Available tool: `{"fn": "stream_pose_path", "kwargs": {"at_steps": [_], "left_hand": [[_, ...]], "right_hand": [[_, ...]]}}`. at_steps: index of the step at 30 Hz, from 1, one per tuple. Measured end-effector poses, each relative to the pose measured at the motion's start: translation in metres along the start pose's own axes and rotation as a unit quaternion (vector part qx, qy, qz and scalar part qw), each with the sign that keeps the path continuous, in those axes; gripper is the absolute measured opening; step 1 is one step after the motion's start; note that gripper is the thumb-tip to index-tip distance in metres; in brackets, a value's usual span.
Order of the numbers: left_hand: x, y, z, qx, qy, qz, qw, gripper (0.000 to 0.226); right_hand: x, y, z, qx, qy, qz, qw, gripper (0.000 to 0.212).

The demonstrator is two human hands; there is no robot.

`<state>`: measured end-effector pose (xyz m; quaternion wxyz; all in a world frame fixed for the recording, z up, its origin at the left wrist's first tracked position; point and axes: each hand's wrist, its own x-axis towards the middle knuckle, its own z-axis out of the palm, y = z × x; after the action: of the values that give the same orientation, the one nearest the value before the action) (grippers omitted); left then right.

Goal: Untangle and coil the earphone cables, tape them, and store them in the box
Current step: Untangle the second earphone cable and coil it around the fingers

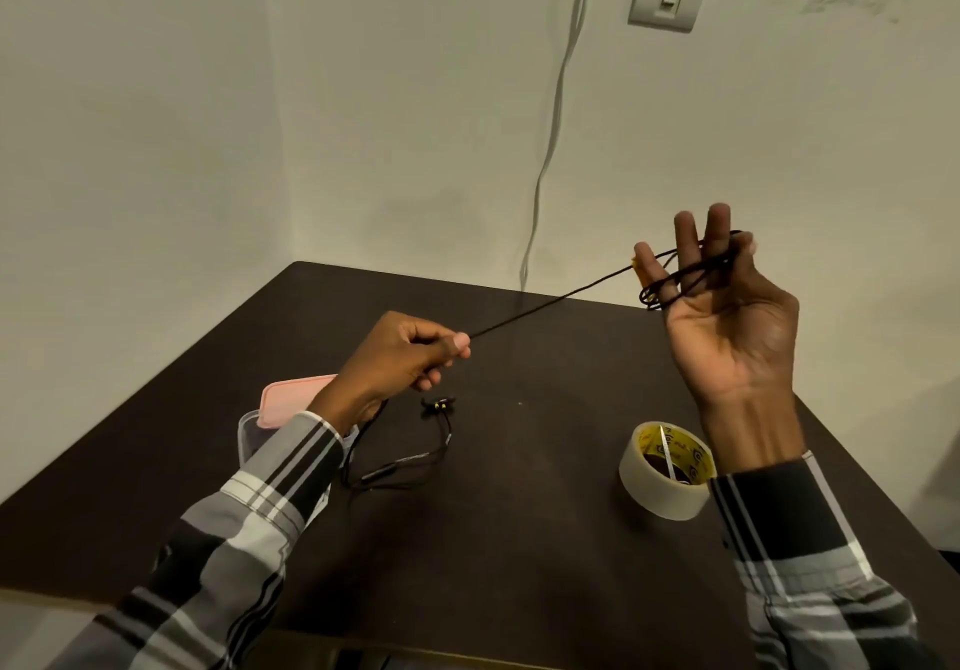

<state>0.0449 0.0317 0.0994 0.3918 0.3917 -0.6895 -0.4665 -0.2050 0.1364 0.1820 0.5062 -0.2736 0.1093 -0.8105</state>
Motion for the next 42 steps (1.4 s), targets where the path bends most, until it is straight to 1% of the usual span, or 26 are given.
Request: {"fn": "stream_pose_path", "kwargs": {"at_steps": [2,4,6,7,9,12,14,17,18,22,24,25,27,28,29,30,31,32,34,35,36,38,40,42], "left_hand": [[-0.004,-0.003,0.008,0.039,-0.035,-0.005,0.999,0.016],[-0.007,-0.005,0.015,0.055,-0.052,-0.001,0.997,0.017],[-0.011,-0.005,0.020,0.041,-0.050,0.002,0.998,0.019],[-0.012,-0.004,0.022,0.025,-0.046,0.002,0.999,0.022],[-0.017,-0.001,0.026,0.005,-0.038,0.011,0.999,0.027],[-0.022,0.006,0.031,0.003,-0.040,0.045,0.998,0.028],[-0.023,0.009,0.032,-0.003,-0.035,0.060,0.998,0.027],[-0.023,0.015,0.030,-0.047,-0.018,0.051,0.997,0.039],[-0.023,0.018,0.028,-0.065,-0.015,0.047,0.997,0.043],[-0.019,0.029,0.018,-0.130,-0.008,0.025,0.991,0.049],[-0.016,0.034,0.012,-0.159,-0.002,0.012,0.987,0.050],[-0.014,0.036,0.010,-0.161,0.002,0.011,0.987,0.050],[-0.011,0.038,0.005,-0.149,0.010,0.021,0.989,0.048],[-0.010,0.039,0.004,-0.142,0.014,0.027,0.989,0.046],[-0.009,0.041,0.003,-0.136,0.018,0.031,0.990,0.044],[-0.008,0.041,0.003,-0.132,0.023,0.035,0.990,0.042],[-0.006,0.042,0.003,-0.131,0.029,0.038,0.990,0.040],[-0.005,0.042,0.002,-0.132,0.036,0.041,0.990,0.039],[-0.004,0.040,0.001,-0.132,0.048,0.041,0.989,0.037],[-0.004,0.038,0.000,-0.132,0.049,0.040,0.989,0.036],[-0.005,0.037,0.000,-0.132,0.047,0.039,0.989,0.035],[-0.006,0.034,0.005,-0.127,0.033,0.039,0.991,0.033],[-0.007,0.032,0.016,-0.120,0.019,0.043,0.992,0.034],[-0.007,0.028,0.030,-0.113,-0.002,0.044,0.993,0.036]], "right_hand": [[0.005,0.005,-0.001,-0.015,-0.001,-0.019,1.000,0.027],[0.007,0.011,-0.002,-0.058,-0.005,-0.027,0.998,0.026],[0.008,0.019,-0.002,-0.160,-0.015,-0.045,0.986,0.025],[0.008,0.023,-0.004,-0.232,-0.018,-0.062,0.971,0.025],[0.007,0.032,-0.012,-0.376,-0.025,-0.102,0.921,0.021],[0.006,0.042,-0.024,-0.529,-0.084,-0.136,0.833,0.017],[0.008,0.048,-0.032,-0.616,-0.134,-0.127,0.766,0.018],[0.012,0.053,-0.041,-0.731,-0.171,-0.093,0.654,0.017],[0.013,0.054,-0.042,-0.748,-0.182,-0.090,0.632,0.017],[0.008,0.050,-0.037,-0.778,-0.223,-0.069,0.583,0.020],[0.008,0.048,-0.033,-0.784,-0.237,-0.047,0.571,0.021],[0.008,0.047,-0.032,-0.788,-0.244,-0.031,0.564,0.020],[0.010,0.046,-0.032,-0.788,-0.285,0.009,0.545,0.020],[0.010,0.044,-0.031,-0.779,-0.309,0.034,0.544,0.022],[0.010,0.040,-0.029,-0.759,-0.329,0.065,0.558,0.023],[0.007,0.036,-0.024,-0.725,-0.345,0.100,0.588,0.022],[0.003,0.031,-0.020,-0.675,-0.357,0.134,0.631,0.021],[0.000,0.026,-0.020,-0.608,-0.364,0.163,0.687,0.020],[-0.006,0.016,-0.021,-0.420,-0.360,0.196,0.810,0.015],[-0.006,0.013,-0.021,-0.325,-0.357,0.207,0.851,0.012],[-0.006,0.012,-0.022,-0.248,-0.361,0.210,0.874,0.011],[-0.006,0.015,-0.021,-0.148,-0.346,0.188,0.907,0.016],[-0.009,0.018,-0.016,-0.079,-0.307,0.163,0.934,0.027],[-0.013,0.024,-0.003,-0.041,-0.245,0.119,0.961,0.035]]}}
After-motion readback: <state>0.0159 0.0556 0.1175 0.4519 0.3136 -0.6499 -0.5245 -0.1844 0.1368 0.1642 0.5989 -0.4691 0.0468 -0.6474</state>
